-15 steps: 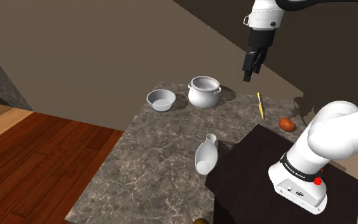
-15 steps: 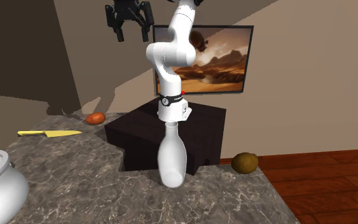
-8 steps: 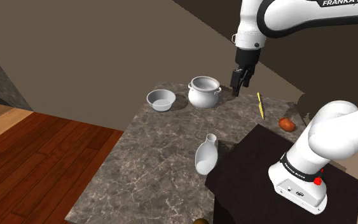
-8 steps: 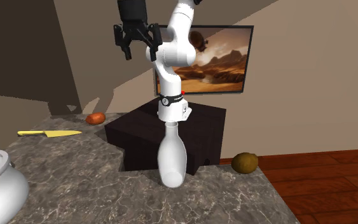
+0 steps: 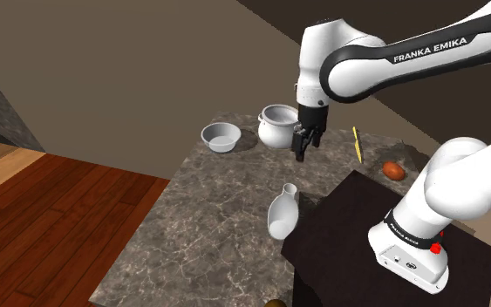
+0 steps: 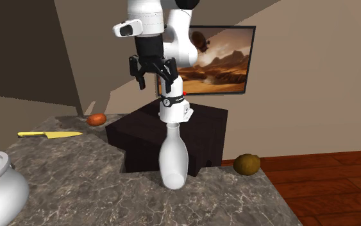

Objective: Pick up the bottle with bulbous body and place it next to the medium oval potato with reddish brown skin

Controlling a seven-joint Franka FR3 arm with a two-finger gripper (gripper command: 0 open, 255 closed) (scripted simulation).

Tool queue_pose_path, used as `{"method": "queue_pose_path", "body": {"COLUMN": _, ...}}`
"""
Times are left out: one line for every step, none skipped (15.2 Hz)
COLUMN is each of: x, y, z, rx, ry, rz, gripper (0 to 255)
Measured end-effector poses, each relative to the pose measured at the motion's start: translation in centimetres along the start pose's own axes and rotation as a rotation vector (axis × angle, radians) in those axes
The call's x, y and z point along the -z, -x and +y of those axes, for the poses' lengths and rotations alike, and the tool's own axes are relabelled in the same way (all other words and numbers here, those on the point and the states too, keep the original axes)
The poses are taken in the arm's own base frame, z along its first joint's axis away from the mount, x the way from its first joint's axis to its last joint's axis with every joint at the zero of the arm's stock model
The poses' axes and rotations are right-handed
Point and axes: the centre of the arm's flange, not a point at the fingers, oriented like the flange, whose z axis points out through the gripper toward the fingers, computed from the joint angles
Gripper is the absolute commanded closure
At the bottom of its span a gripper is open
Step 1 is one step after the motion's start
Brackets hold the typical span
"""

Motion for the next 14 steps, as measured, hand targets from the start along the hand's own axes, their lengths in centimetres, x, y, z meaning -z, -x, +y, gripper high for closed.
{"method": "queue_pose_path", "body": {"x": -1.3, "y": -0.7, "z": -0.9, "rx": -0.002, "ry": 0.002, "rz": -0.003, "gripper": 0}}
{"method": "queue_pose_path", "body": {"x": -2.5, "y": -1.1, "z": -1.5, "rx": -0.004, "ry": 0.003, "rz": -0.004, "gripper": 0}}
{"method": "queue_pose_path", "body": {"x": -3.4, "y": -1.6, "z": -2.4, "rx": -0.005, "ry": 0.005, "rz": -0.005, "gripper": 0}}
{"method": "queue_pose_path", "body": {"x": -4.3, "y": -1.8, "z": -3.1, "rx": -0.008, "ry": 0.007, "rz": -0.006, "gripper": 0}}
{"method": "queue_pose_path", "body": {"x": -5.4, "y": -2.1, "z": -3.7, "rx": -0.01, "ry": 0.009, "rz": -0.008, "gripper": 0}}
{"method": "queue_pose_path", "body": {"x": -6.4, "y": -2.4, "z": -4.3, "rx": -0.012, "ry": 0.011, "rz": -0.01, "gripper": 0}}
{"method": "queue_pose_path", "body": {"x": -7.4, "y": -2.9, "z": -4.9, "rx": -0.014, "ry": 0.013, "rz": -0.011, "gripper": 0}}
{"method": "queue_pose_path", "body": {"x": -8.5, "y": -3.2, "z": -5.7, "rx": -0.016, "ry": 0.014, "rz": -0.013, "gripper": 0}}
{"method": "queue_pose_path", "body": {"x": -9.3, "y": -3.5, "z": -6.0, "rx": -0.017, "ry": 0.015, "rz": -0.013, "gripper": 0}}
{"method": "queue_pose_path", "body": {"x": -10.0, "y": -3.7, "z": -6.3, "rx": -0.018, "ry": 0.014, "rz": -0.013, "gripper": 0}}
{"method": "queue_pose_path", "body": {"x": -10.7, "y": -3.7, "z": -6.1, "rx": -0.018, "ry": 0.014, "rz": -0.013, "gripper": 0}}
{"method": "queue_pose_path", "body": {"x": -11.3, "y": -3.8, "z": -6.2, "rx": -0.018, "ry": 0.014, "rz": -0.013, "gripper": 0}}
{"method": "queue_pose_path", "body": {"x": -11.8, "y": -3.8, "z": -6.2, "rx": -0.018, "ry": 0.014, "rz": -0.013, "gripper": 0}}
{"method": "queue_pose_path", "body": {"x": -12.4, "y": -3.7, "z": -6.2, "rx": -0.018, "ry": 0.014, "rz": -0.013, "gripper": 0}}
